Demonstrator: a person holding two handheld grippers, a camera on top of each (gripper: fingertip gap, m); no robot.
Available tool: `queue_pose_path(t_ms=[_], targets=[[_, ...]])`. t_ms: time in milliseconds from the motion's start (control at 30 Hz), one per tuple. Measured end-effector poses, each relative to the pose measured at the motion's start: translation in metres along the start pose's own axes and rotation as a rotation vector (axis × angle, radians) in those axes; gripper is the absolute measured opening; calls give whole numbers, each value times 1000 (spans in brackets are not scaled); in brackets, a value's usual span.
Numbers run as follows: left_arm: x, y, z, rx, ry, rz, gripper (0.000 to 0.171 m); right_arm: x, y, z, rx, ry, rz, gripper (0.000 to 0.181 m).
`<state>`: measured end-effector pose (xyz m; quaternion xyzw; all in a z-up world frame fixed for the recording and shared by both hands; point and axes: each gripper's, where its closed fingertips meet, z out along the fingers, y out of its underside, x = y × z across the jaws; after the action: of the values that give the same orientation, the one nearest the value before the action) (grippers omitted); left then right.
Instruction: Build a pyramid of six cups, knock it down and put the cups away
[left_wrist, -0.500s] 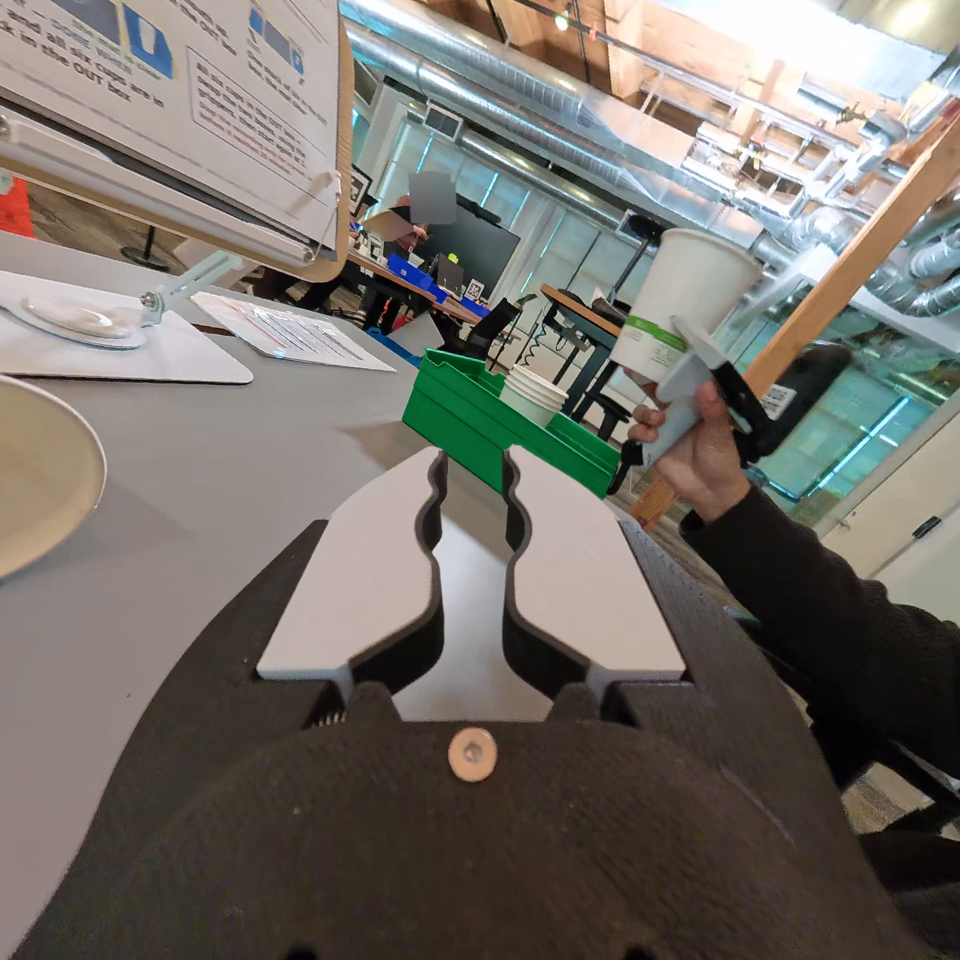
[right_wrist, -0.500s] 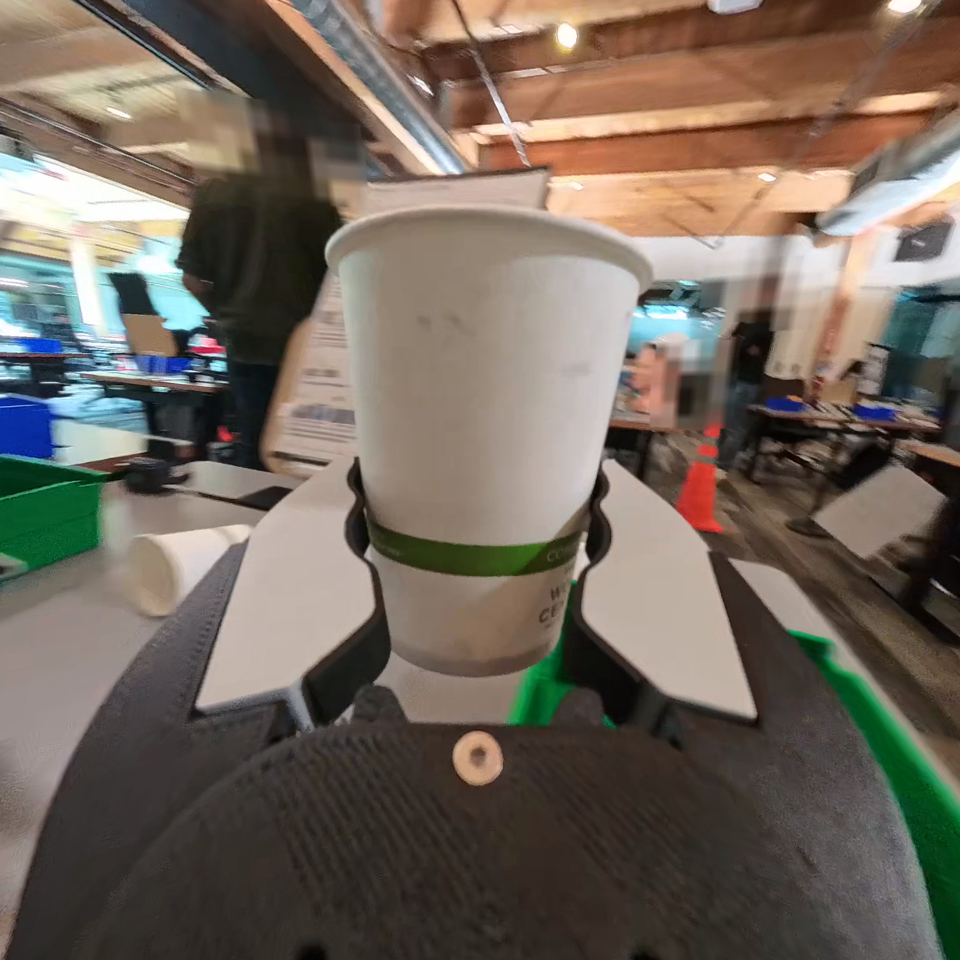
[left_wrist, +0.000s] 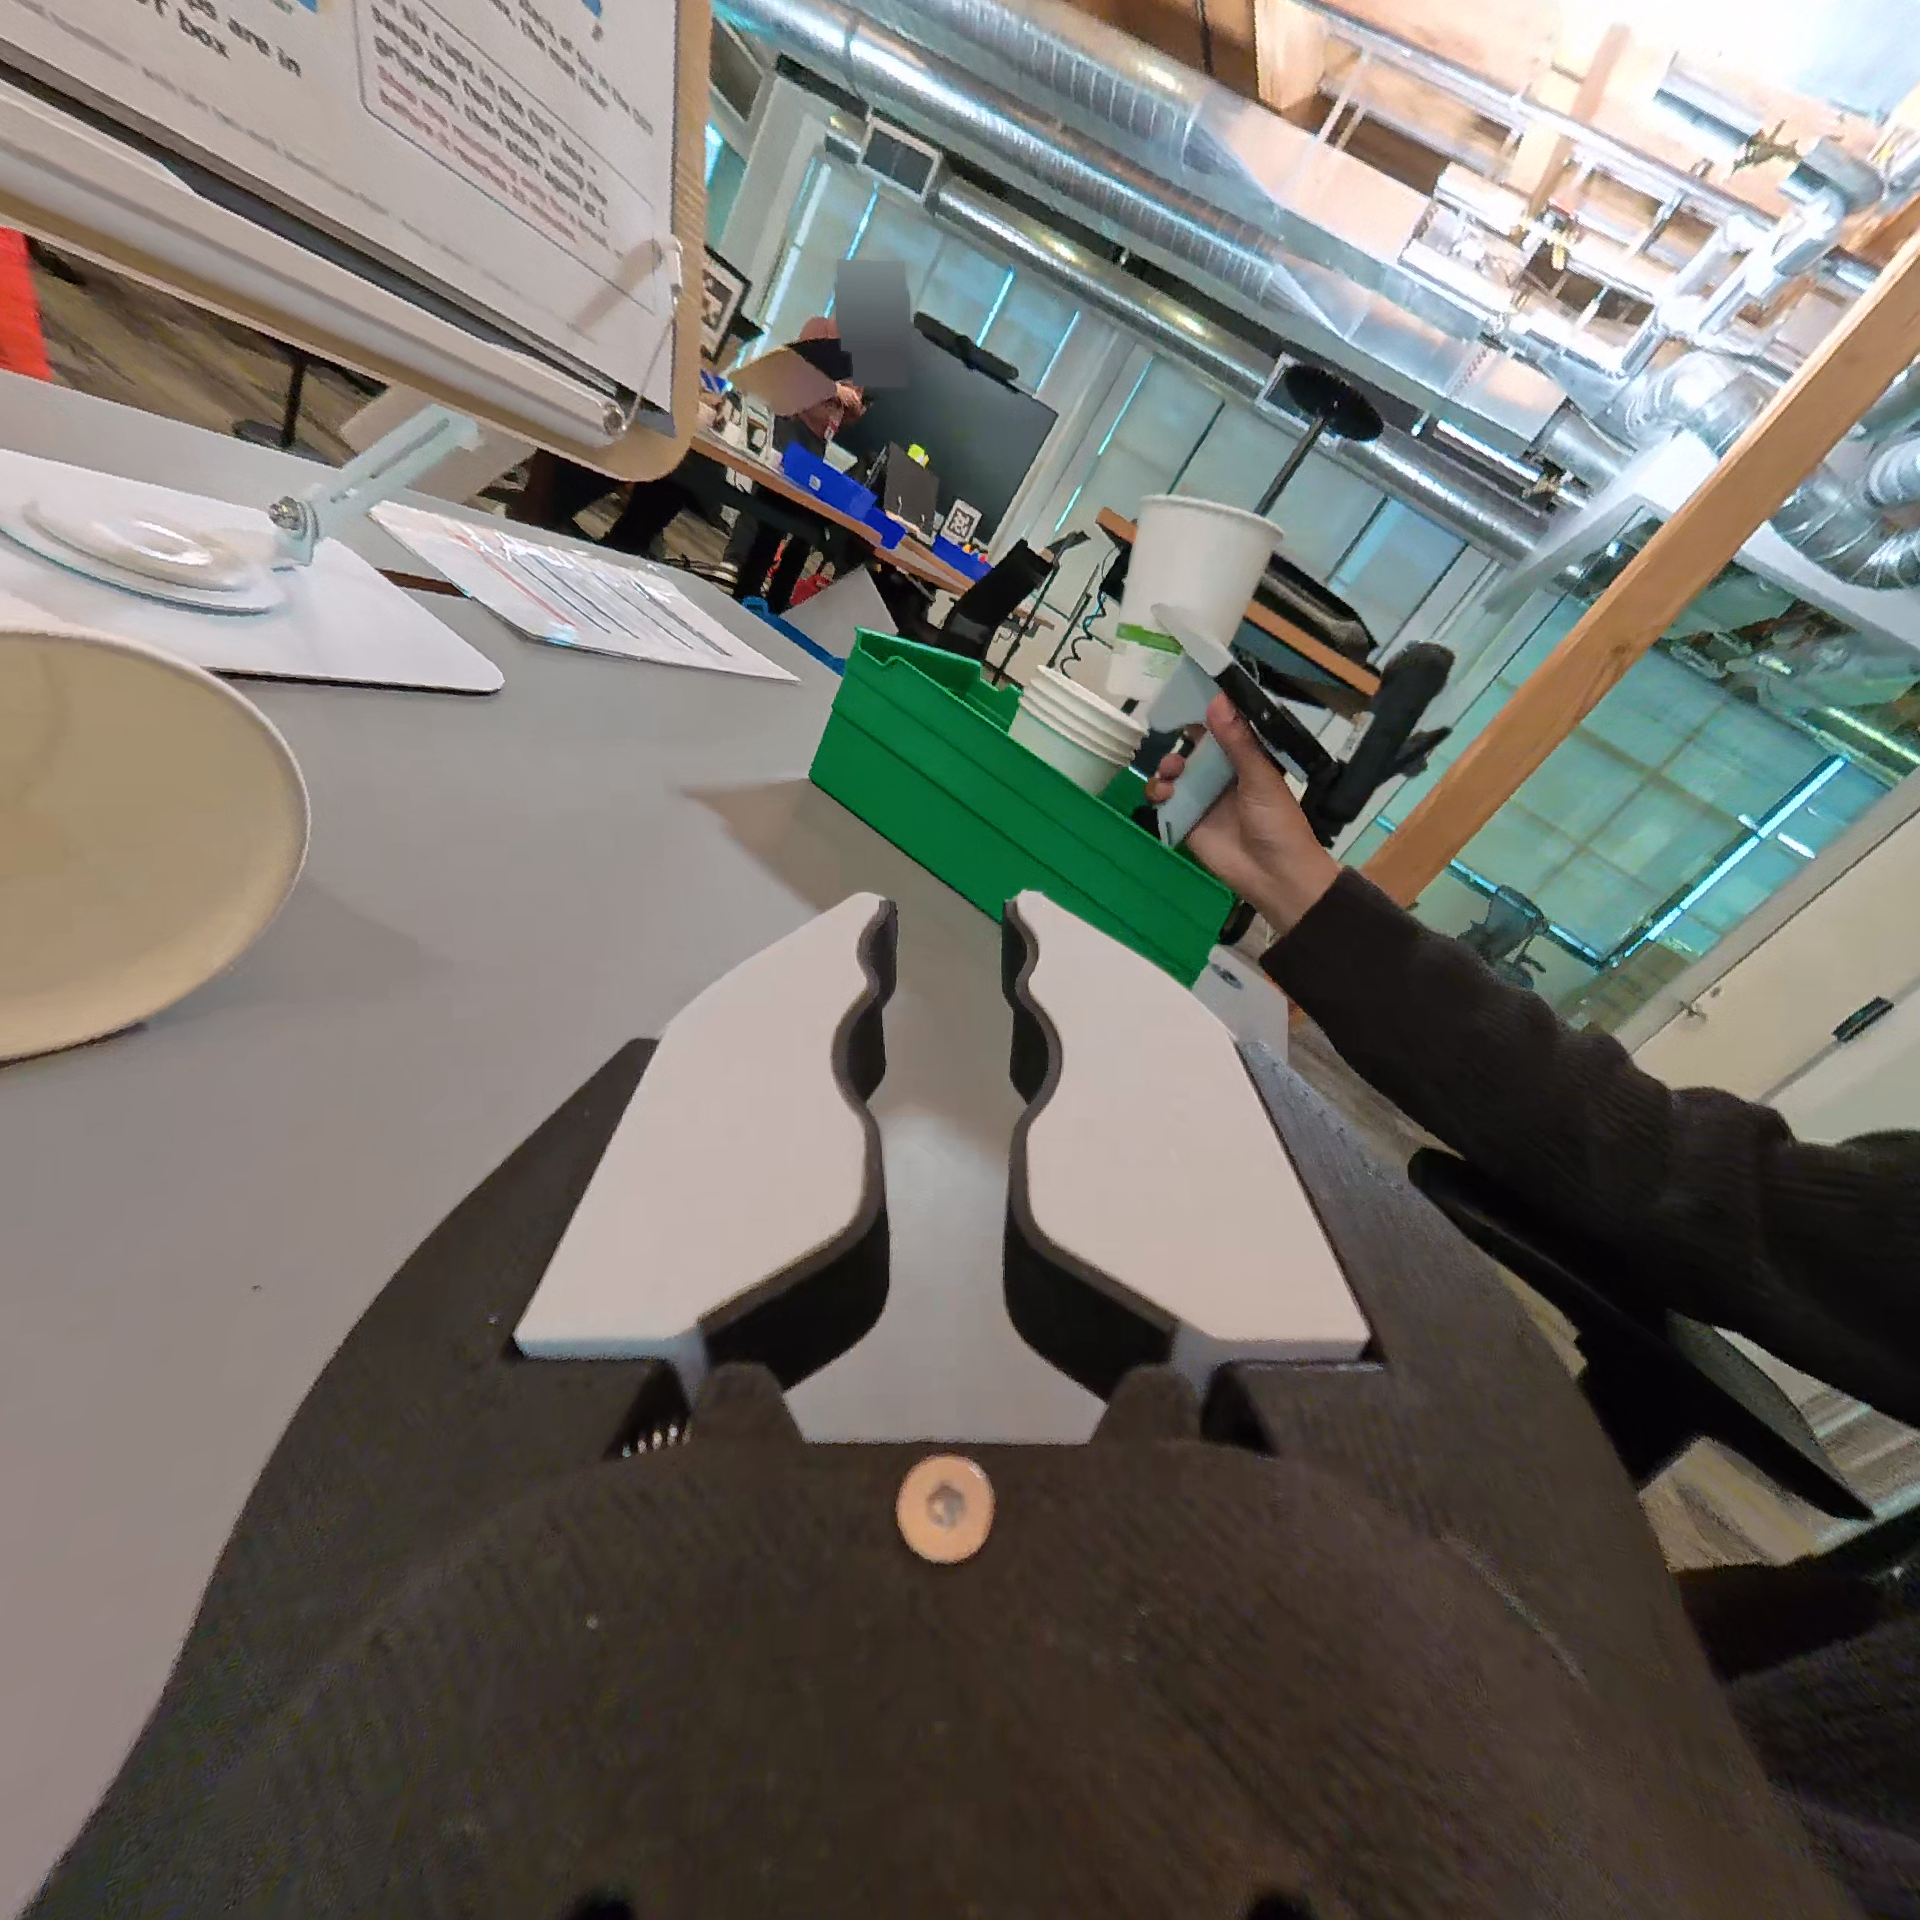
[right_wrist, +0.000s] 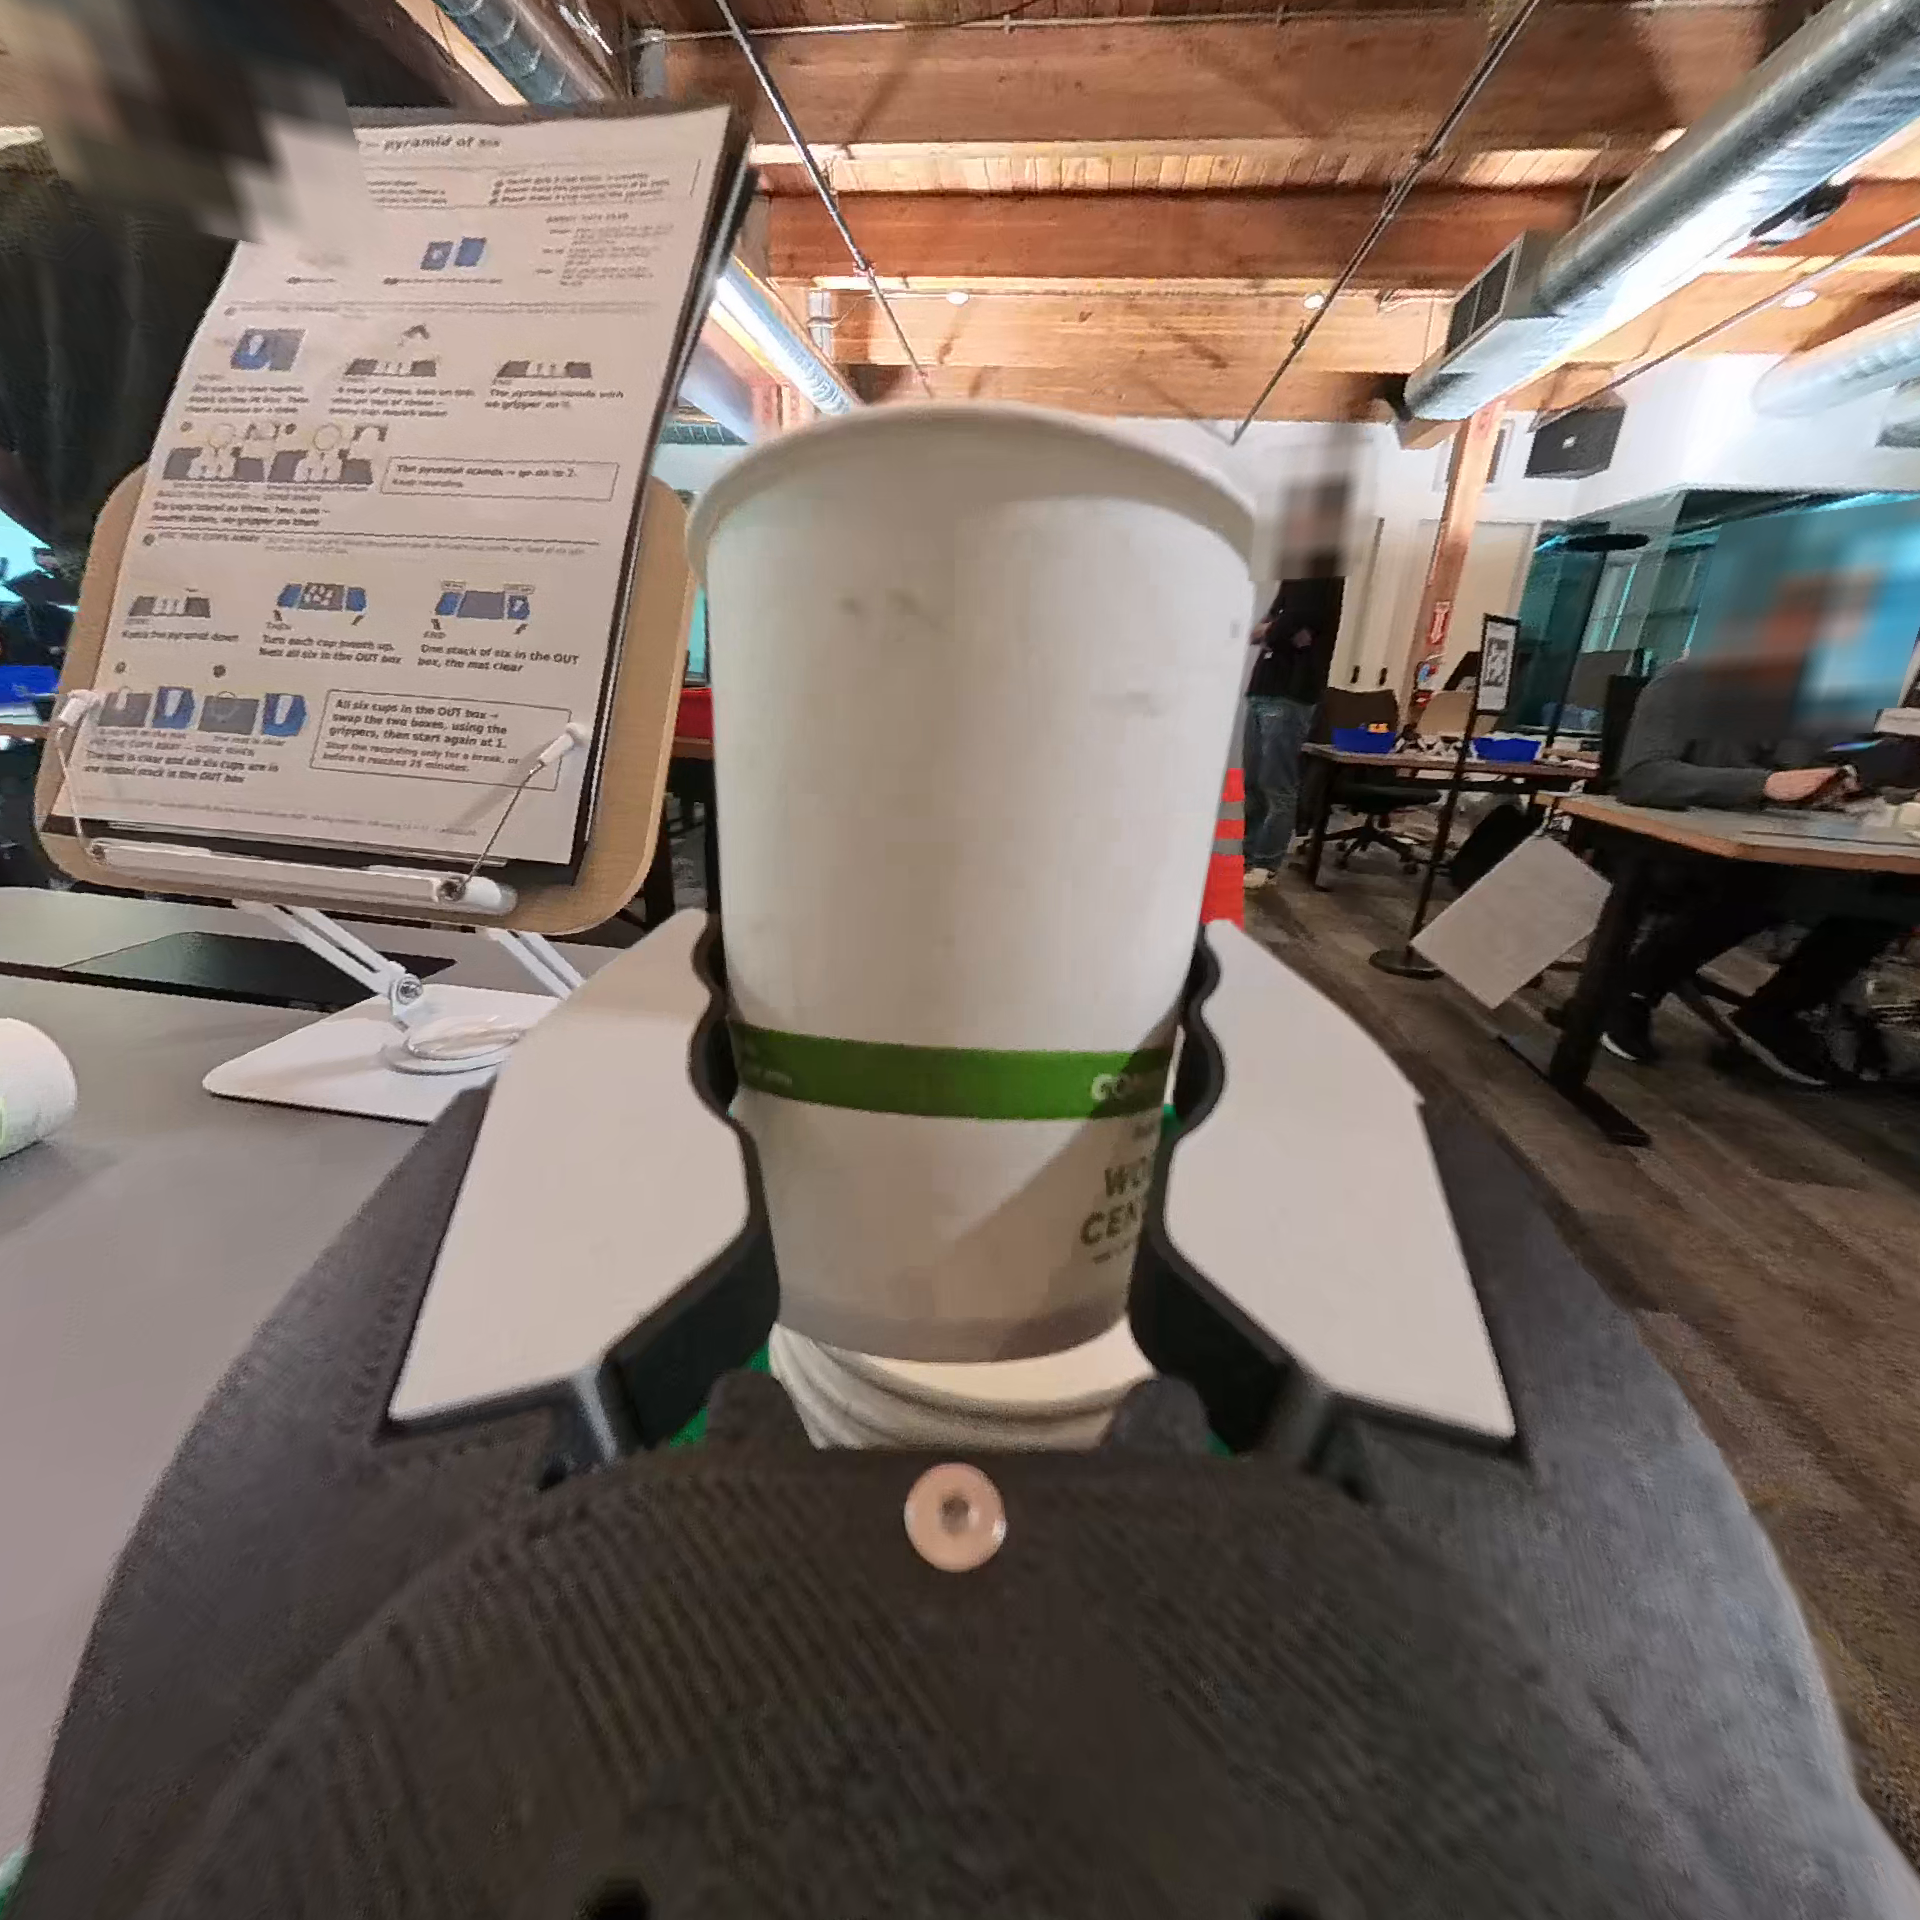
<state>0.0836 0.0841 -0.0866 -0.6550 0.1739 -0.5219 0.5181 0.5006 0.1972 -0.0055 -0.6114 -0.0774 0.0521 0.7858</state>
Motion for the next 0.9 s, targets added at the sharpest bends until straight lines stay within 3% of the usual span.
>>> queue_pose_path(t_ms=[333,467,667,900], targets=[[4,4,-16,-22,-36,57,21,12,19,0,-33,54,8,83],[3,-1,-21,2,-46,49,21,20,-1,-9,34,67,31,68],[2,-5,-22,23,-43,30,21,33,-38,-24,89,82,108,72],[3,2,-19,-16,-44,53,21,38,-18,-20,-166,-11,338,78]])
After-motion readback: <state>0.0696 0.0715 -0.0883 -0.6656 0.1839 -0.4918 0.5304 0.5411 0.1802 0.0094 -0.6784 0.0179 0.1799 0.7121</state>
